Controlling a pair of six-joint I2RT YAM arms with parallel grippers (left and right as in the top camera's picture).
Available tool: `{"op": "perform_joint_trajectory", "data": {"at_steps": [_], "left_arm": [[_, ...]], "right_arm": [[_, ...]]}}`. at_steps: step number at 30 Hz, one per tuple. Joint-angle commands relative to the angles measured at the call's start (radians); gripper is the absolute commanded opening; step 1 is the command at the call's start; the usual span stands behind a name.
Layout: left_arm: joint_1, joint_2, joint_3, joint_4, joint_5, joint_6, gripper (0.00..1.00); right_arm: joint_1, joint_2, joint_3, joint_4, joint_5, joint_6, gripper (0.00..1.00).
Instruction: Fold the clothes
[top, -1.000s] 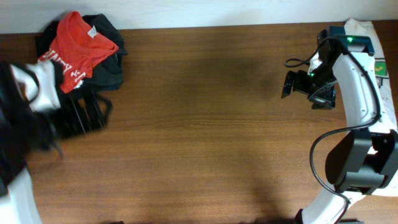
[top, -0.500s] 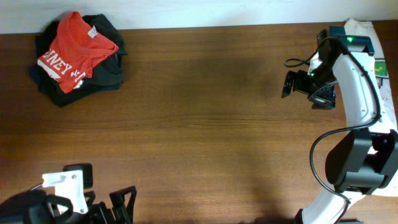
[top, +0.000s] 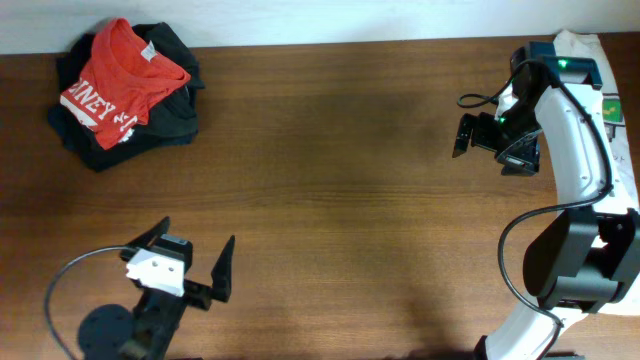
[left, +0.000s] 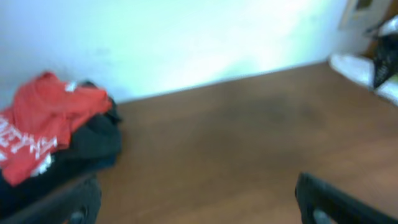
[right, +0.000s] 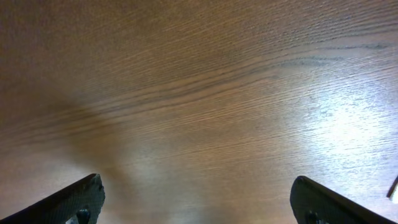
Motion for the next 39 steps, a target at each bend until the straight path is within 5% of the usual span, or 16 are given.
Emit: {"op": "perform_joint_trajectory", "data": {"at_steps": [1, 7, 15, 19, 23, 39], "left_arm": [[-0.004, -0.088, -0.195, 0.218, -0.069, 0.039, 0.99], [-0.004, -0.196, -0.414, 0.534, -0.178, 0.038, 0.99], [-0.004, -0.263, -0.558, 0.681, -0.274, 0.038, 0.99], [0.013, -0.263, -0.566, 0.674, -0.27, 0.038, 0.99], [0.025, -0.263, -0.566, 0.424, -0.246, 0.038, 0.99], [0.024, -0.262, -0.565, 0.424, -0.244, 0.034, 0.99]], "right_arm": [[0.006, -0.008, 0.008, 0.0, -0.002, -0.006, 0.99], [0.006, -0.008, 0.008, 0.0, -0.002, -0.006, 0.99], [0.006, -0.008, 0.008, 0.0, -0.002, -0.006, 0.99], [0.006, -0.008, 0.008, 0.0, -0.002, -0.006, 0.99], [0.006, -0.008, 0.008, 0.0, -0.002, -0.006, 0.99], [0.006, -0.008, 0.008, 0.0, -0.002, -0.006, 0.99]]}}
